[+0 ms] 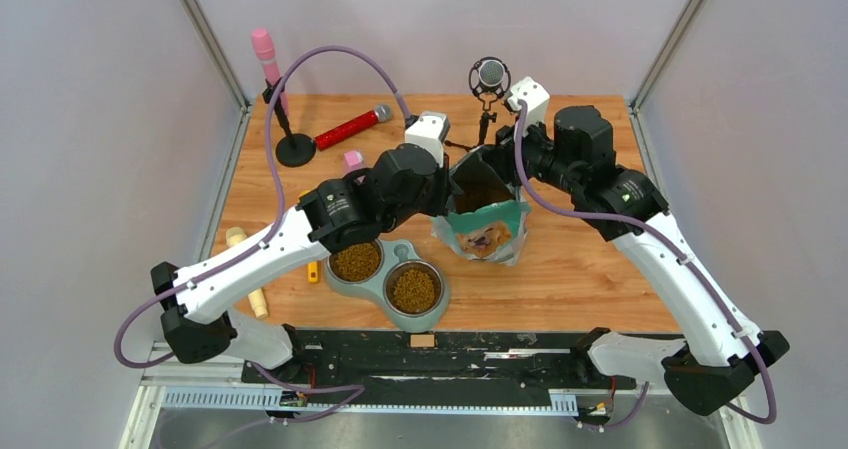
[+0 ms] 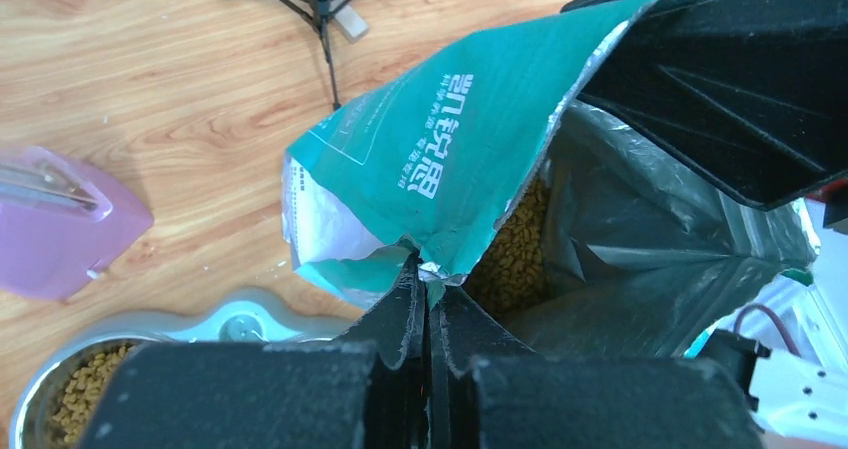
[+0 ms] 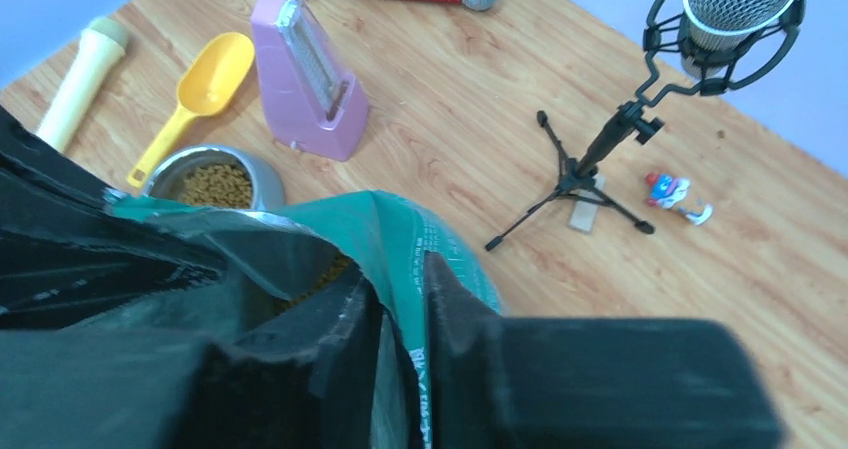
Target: Serve the pet food
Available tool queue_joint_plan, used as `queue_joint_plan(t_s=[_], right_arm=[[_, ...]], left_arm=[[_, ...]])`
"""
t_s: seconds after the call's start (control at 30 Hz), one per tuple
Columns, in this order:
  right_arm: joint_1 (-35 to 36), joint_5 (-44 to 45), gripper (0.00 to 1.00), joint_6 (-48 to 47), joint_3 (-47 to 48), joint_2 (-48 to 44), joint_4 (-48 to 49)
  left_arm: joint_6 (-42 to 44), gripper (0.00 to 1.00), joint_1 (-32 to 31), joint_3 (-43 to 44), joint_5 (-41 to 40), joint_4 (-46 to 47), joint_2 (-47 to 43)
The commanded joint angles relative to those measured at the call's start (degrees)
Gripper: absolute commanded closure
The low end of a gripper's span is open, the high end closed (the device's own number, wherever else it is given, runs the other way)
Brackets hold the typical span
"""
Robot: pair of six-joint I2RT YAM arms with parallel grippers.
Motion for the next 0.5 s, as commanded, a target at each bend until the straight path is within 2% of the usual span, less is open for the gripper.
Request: queue_joint_plan(t_s=[0.0, 0.1, 0.27, 0.4, 0.47], right_arm=[[-2.4, -6.4, 0.72, -5.4, 3.8, 0.8, -0.2], [-2.5, -8.5, 0.51, -4.9, 5.1, 0.0, -0.2], [-3.1, -12.4, 0.24, -9.0, 1.5, -5.4, 2.4], [-4.6, -16.7, 0.03, -12.4, -0.9, -9.6, 3.6], [-5.4, -16.9, 0.00, -14.9, -2.7, -11.6, 3.2]], left_arm=[[-1.8, 1.00, -0.3, 4.8, -12.4, 8.9, 0.0], [-0.8, 1.00, -0.2, 8.7, -15.2, 8.5, 5.0], [0.4, 1.00, 0.5, 14.0, -20.5, 8.3, 9.7], [-0.4, 1.00, 2.7, 14.4, -18.1, 8.3, 10.4], [-0.6, 1.00, 3.1, 14.1, -17.3, 8.4, 10.1]])
